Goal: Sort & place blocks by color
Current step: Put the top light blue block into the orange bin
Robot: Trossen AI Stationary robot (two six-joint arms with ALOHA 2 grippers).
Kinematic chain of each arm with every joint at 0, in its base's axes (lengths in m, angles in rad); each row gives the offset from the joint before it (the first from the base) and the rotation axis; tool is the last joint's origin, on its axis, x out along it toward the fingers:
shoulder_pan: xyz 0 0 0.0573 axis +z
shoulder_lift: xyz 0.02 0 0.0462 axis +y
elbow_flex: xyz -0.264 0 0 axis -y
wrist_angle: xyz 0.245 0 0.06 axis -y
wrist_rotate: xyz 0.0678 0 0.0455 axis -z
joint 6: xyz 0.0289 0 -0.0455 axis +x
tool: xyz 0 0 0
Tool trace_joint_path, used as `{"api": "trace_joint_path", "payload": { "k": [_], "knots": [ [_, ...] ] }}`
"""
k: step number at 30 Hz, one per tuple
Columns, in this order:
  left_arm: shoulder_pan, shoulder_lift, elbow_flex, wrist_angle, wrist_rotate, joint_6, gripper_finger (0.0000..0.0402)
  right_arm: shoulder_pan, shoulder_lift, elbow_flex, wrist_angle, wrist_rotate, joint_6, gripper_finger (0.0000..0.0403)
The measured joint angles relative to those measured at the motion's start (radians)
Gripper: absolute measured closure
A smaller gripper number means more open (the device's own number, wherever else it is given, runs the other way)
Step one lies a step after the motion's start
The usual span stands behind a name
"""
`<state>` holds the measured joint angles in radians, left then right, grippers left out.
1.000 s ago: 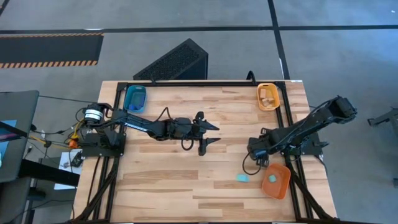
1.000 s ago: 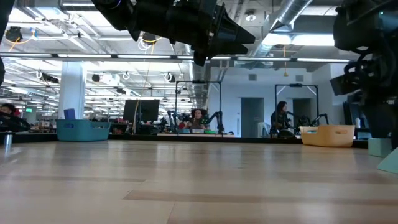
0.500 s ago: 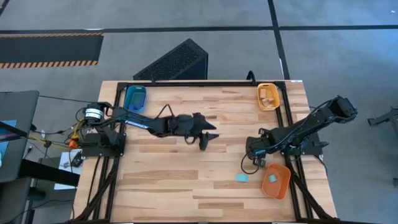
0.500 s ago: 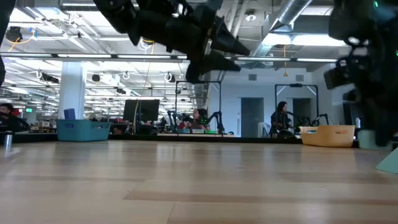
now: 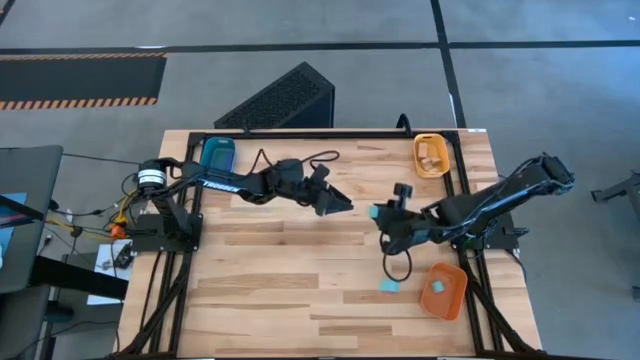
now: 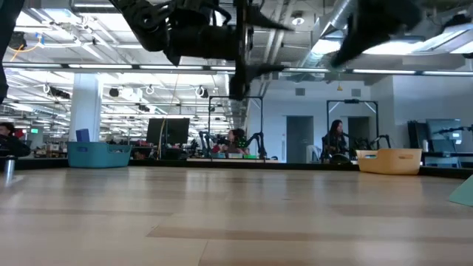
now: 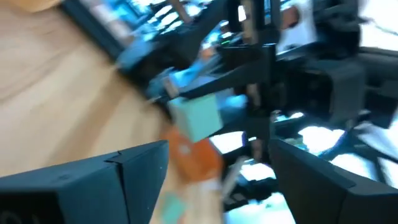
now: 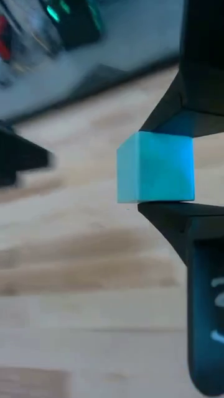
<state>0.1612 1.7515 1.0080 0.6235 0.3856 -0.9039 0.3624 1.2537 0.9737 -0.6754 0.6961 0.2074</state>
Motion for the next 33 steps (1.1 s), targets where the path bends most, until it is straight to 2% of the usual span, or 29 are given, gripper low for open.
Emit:
{"api": "trace_joint_path", "payload": {
  "k": [5, 11, 18, 26, 33],
  "knots": [
    [-0.005, 0.0, 0.001, 0.156, 0.02, -0.053, 0.0119, -0.012, 0.0, 0.051, 0.14, 0.05, -0.151, 0.0268],
    [-0.007, 0.0, 0.001, 0.152, -0.02, -0.078, 0.0118, -0.002, 0.0, 0.091, 0.274, 0.074, -0.292, 0.0271],
    [-0.037, 0.0, 0.008, 0.233, 0.03, -0.086, 0.0124, -0.001, 0.001, 0.101, 0.389, 0.057, -0.388, 0.0269],
    [-0.073, 0.001, 0.054, 0.253, 0.027, -0.088, 0.019, 0.027, 0.01, 0.101, 0.42, 0.023, -0.416, 0.0269],
    [-0.086, 0.002, 0.084, 0.254, 0.058, -0.054, 0.0287, 0.06, 0.009, 0.102, 0.447, 0.023, -0.47, 0.0269]
  ]
}}
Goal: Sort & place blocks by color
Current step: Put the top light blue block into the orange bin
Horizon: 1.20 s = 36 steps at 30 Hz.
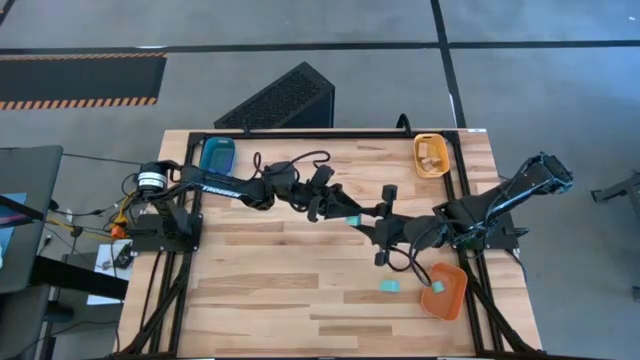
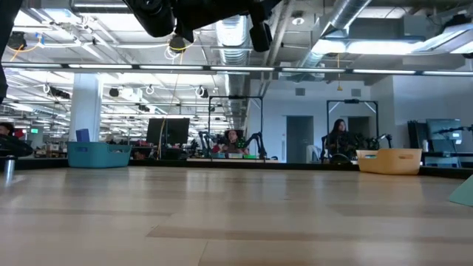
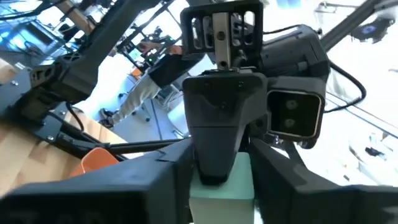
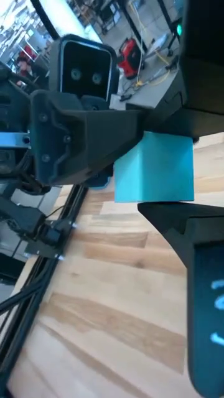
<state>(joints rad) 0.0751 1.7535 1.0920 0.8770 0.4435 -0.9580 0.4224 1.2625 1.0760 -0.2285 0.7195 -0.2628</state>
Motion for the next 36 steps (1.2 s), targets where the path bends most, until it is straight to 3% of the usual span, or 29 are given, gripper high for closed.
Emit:
{"api": "trace_joint_path", "payload": {
  "k": [3, 7, 14, 24, 36],
  "knots": [
    [-0.007, 0.0, 0.0, -0.007, 0.004, 0.012, 0.0328, 0.01, 0.001, 0.0, 0.0, 0.002, -0.004, 0.0269],
    [-0.008, 0.0, 0.0, -0.015, 0.006, 0.026, 0.0349, 0.01, 0.002, 0.0, -0.001, 0.002, -0.006, 0.0269],
    [-0.009, 0.0, 0.001, -0.019, -0.021, 0.055, 0.0353, 0.01, 0.002, 0.0, -0.003, 0.016, 0.014, 0.0253],
    [0.019, -0.003, 0.004, -0.069, -0.086, 0.097, 0.0355, 0.013, -0.003, -0.003, -0.007, 0.043, 0.233, 0.0155],
    [0.048, -0.003, 0.004, -0.13, -0.099, 0.197, 0.0356, 0.016, -0.007, -0.003, -0.089, 0.043, 0.362, 0.0148]
  ]
}}
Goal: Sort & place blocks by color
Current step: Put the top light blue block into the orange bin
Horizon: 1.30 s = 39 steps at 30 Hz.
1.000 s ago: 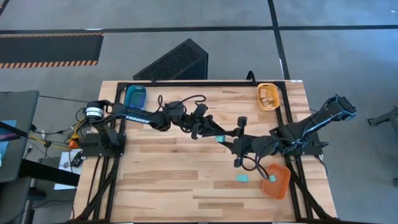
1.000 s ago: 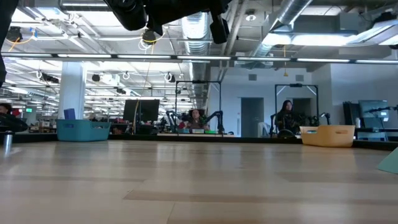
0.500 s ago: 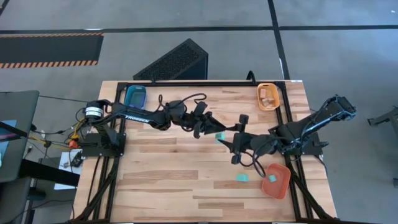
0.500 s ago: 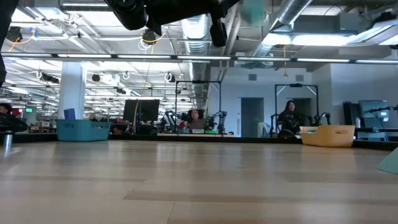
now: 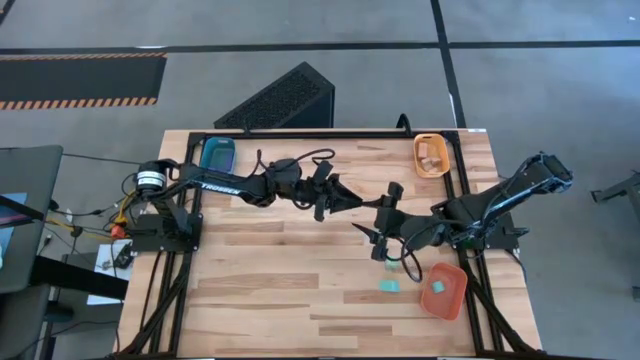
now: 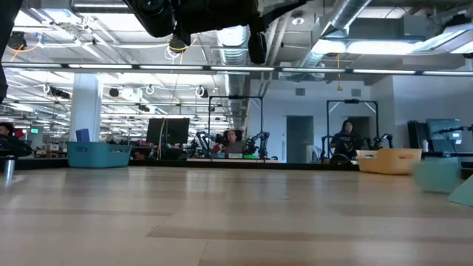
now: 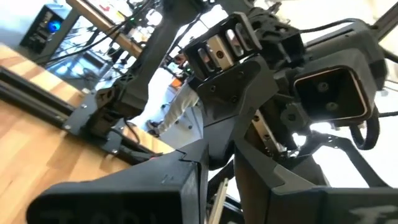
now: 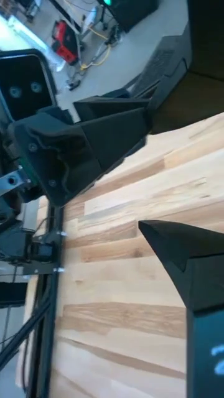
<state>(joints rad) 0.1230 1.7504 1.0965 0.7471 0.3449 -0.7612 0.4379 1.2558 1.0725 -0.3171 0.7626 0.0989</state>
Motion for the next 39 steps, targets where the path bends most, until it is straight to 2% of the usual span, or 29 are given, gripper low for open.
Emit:
{"api": "trace_joint_path", "payload": {
  "k": [4, 8, 11, 14, 21, 24, 32, 39],
  "knots": [
    [0.003, 0.0, -0.003, -0.022, -0.013, 0.01, 0.0361, -0.004, -0.002, 0.0, -0.051, 0.0, 0.047, 0.0148],
    [0.007, 0.001, -0.003, -0.045, -0.015, 0.031, 0.0386, -0.016, -0.002, 0.0, -0.088, -0.006, 0.101, 0.0148],
    [0.01, 0.003, -0.004, -0.059, -0.045, 0.036, 0.04, -0.04, -0.003, 0.003, -0.168, -0.019, 0.232, 0.0148],
    [0.013, 0.003, -0.004, -0.072, -0.091, 0.037, 0.0394, -0.074, -0.003, 0.003, -0.29, -0.079, 0.384, 0.0148],
    [0.042, 0.003, -0.004, -0.089, -0.123, 0.032, 0.0357, -0.104, -0.003, -0.001, -0.548, -0.136, 0.673, 0.0148],
    [0.051, 0.003, -0.004, -0.089, -0.122, 0.047, 0.0331, -0.099, 0.003, -0.061, -0.616, -0.217, 0.846, 0.0148],
    [0.051, 0.003, -0.004, -0.113, -0.157, 0.171, 0.0256, -0.046, 0.007, -0.301, -0.54, -0.527, 1.209, 0.0148],
    [0.051, 0.003, -0.004, -0.16, -0.169, 0.248, 0.0228, -0.004, 0.009, -0.386, -0.495, -0.622, 1.302, 0.0148]
  ]
}}
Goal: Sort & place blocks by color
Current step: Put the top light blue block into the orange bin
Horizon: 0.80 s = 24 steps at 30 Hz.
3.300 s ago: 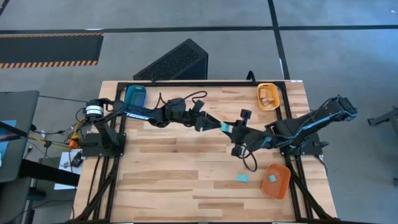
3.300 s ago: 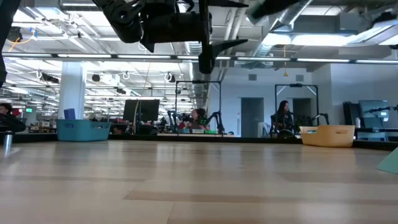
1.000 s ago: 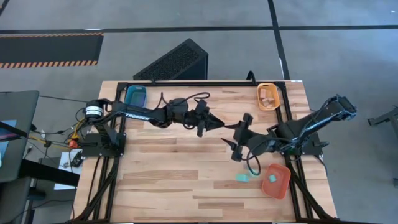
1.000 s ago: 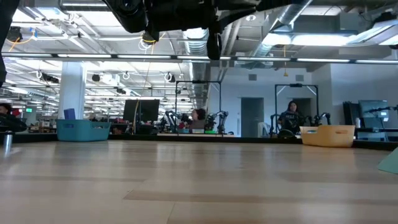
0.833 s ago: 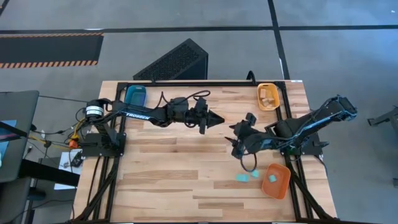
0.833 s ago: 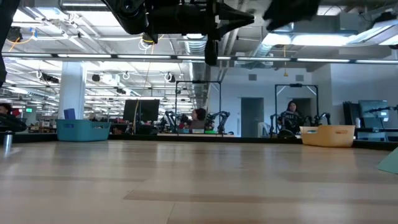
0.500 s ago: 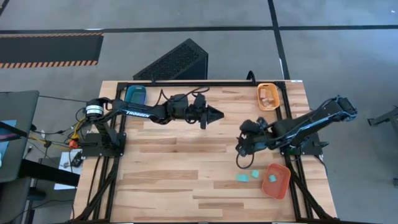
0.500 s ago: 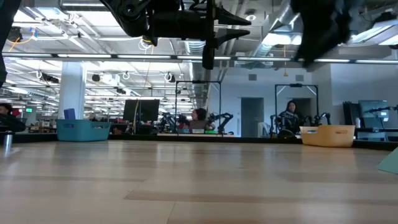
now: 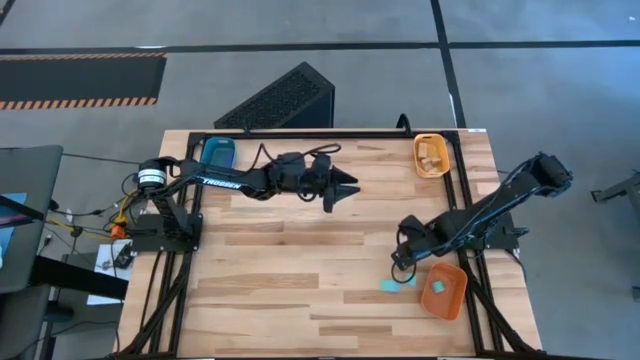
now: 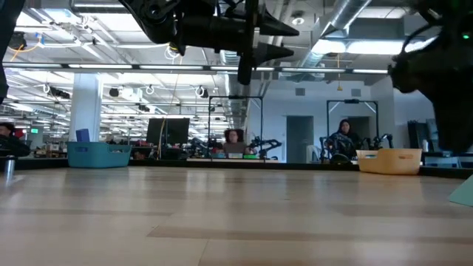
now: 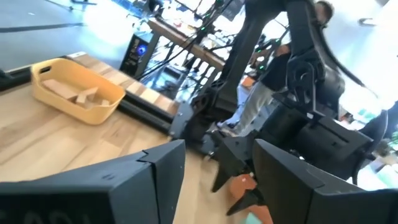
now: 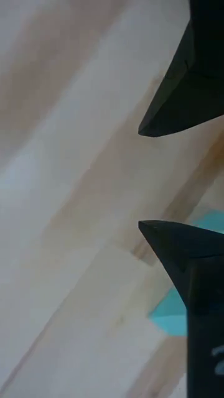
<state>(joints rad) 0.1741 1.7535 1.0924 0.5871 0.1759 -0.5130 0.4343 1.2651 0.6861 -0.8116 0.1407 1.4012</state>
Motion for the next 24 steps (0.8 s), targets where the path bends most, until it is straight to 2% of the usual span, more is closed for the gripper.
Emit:
{"api": "trace_joint_path", "payload": {
  "k": [5, 15, 21, 24],
  "knots": [
    [0.0, 0.0, 0.0, -0.048, -0.025, 0.039, 0.0228, -0.005, 0.0, -0.078, 0.091, -0.044, 0.024, 0.0148],
    [-0.002, 0.0, 0.0, -0.08, -0.034, 0.031, 0.0228, -0.055, 0.0, -0.173, 0.18, -0.053, 0.024, 0.0148],
    [-0.002, 0.0, 0.0, -0.093, -0.033, 0.031, 0.0228, -0.085, -0.003, -0.188, 0.206, -0.063, 0.014, 0.0149],
    [-0.002, 0.0, 0.0, -0.104, -0.034, 0.032, 0.0228, -0.099, -0.002, -0.191, 0.206, -0.067, 0.0, 0.0162]
  ]
}}
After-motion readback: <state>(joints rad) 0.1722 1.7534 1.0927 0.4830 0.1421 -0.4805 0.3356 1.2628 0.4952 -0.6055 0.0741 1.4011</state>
